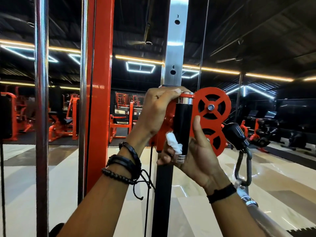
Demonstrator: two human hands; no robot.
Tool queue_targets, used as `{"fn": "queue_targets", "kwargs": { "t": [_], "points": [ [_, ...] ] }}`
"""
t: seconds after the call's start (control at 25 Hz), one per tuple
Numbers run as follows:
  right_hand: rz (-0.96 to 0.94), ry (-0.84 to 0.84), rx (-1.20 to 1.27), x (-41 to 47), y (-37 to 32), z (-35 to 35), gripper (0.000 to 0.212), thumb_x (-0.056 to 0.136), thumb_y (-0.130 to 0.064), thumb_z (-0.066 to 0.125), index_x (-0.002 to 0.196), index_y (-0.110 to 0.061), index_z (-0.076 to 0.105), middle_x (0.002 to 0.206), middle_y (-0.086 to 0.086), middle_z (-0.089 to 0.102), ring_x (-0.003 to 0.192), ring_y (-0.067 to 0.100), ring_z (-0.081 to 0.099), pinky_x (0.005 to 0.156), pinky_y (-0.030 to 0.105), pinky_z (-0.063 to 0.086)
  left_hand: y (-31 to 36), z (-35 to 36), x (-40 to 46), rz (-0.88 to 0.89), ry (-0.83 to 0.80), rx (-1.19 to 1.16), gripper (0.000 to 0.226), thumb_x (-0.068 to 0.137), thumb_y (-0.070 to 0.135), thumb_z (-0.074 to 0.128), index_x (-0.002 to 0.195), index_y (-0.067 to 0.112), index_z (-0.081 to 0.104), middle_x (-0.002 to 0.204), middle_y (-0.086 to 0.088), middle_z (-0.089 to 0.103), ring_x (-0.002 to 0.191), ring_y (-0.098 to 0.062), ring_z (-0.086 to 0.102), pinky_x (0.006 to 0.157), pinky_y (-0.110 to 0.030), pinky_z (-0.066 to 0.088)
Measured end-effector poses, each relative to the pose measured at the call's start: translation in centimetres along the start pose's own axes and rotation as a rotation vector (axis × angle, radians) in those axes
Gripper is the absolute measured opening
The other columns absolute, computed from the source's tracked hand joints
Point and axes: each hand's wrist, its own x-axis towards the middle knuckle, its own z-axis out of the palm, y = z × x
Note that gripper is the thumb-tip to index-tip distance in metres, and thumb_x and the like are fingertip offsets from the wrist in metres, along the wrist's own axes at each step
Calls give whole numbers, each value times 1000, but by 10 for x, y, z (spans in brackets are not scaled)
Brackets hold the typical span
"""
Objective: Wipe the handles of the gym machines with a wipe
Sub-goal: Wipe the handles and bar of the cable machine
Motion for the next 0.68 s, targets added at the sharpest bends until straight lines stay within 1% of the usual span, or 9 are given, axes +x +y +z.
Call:
{"fn": "queue_targets", "kwargs": {
  "t": [0.08, 0.12, 0.2, 0.28, 0.36, 0.4, 0.48, 0.56, 0.68],
  "points": [
    [-19, 84, 70, -7, 7, -3, 83, 96, -69, 27, 113, 3, 65, 87, 19, 61, 77, 31, 57, 84, 47, 49, 2, 1, 0, -8, 2, -6, 32, 102, 3, 41, 102, -3, 73, 100, -17, 74, 100, -27, 69, 88, -25, 53],
    [-59, 142, 110, -12, 10, -4, 80, 98, -62, 29, 123, 7, 60, 103, 25, 64, 85, 32, 61, 85, 46, 50, 3, 1, 0, -8, 4, -19, 32, 101, 2, 42, 101, -1, 74, 100, -15, 75, 99, -26, 69, 88, -24, 53],
    [-216, 281, 72, -20, 17, 0, 63, 103, -43, 36, 130, 12, 52, 128, 36, 55, 107, 40, 62, 88, 42, 51, 6, 2, -1, -6, 10, -42, 33, 101, 1, 42, 97, 6, 75, 96, -8, 76, 96, -18, 70, 85, -20, 52],
    [-430, 483, -147, -25, 23, 8, 40, 99, -20, 46, 127, 6, 60, 125, 28, 63, 118, 39, 60, 96, 43, 50, 5, 3, -1, -3, 21, -46, 34, 100, 0, 42, 95, 8, 75, 93, -7, 76, 93, -16, 70, 84, -17, 51],
    [-685, 708, -467, -26, 20, 22, 31, 94, -1, 54, 123, -5, 66, 120, 10, 70, 118, 25, 64, 101, 40, 51, 4, 4, -1, -2, 21, -37, 33, 101, 1, 42, 97, 3, 75, 95, -16, 75, 94, -24, 69, 84, -18, 51],
    [-825, 772, -660, -24, 14, 28, 32, 93, 4, 57, 122, -5, 66, 121, 6, 70, 118, 19, 63, 102, 37, 51, 3, 4, 0, 3, 23, -33, 33, 101, 2, 42, 97, 3, 75, 96, -16, 75, 95, -26, 69, 85, -20, 51],
    [-1042, 769, -1069, -15, -2, 33, 32, 91, 6, 61, 121, -3, 66, 123, 8, 67, 119, 19, 62, 102, 32, 50, 2, 4, 0, 13, 26, -43, 31, 98, 5, 44, 97, 6, 75, 93, -9, 76, 91, -21, 70, 85, -24, 51],
    [-1118, 727, -1382, -9, -9, 34, 30, 86, 6, 70, 115, -4, 70, 116, 9, 65, 113, 22, 60, 97, 30, 49, 2, 4, 1, 12, 20, -65, 31, 95, 8, 45, 97, 4, 75, 91, -3, 76, 89, -15, 70, 83, -25, 51],
    [-1002, 697, -1655, -24, 25, 28, 30, 79, 6, 77, 107, -3, 74, 104, 8, 62, 103, 22, 53, 86, 29, 47, 3, 4, 1, 1, 40, -62, 30, 98, 7, 45, 97, 8, 75, 91, 2, 77, 92, -10, 71, 81, -18, 50]
  ]
}}
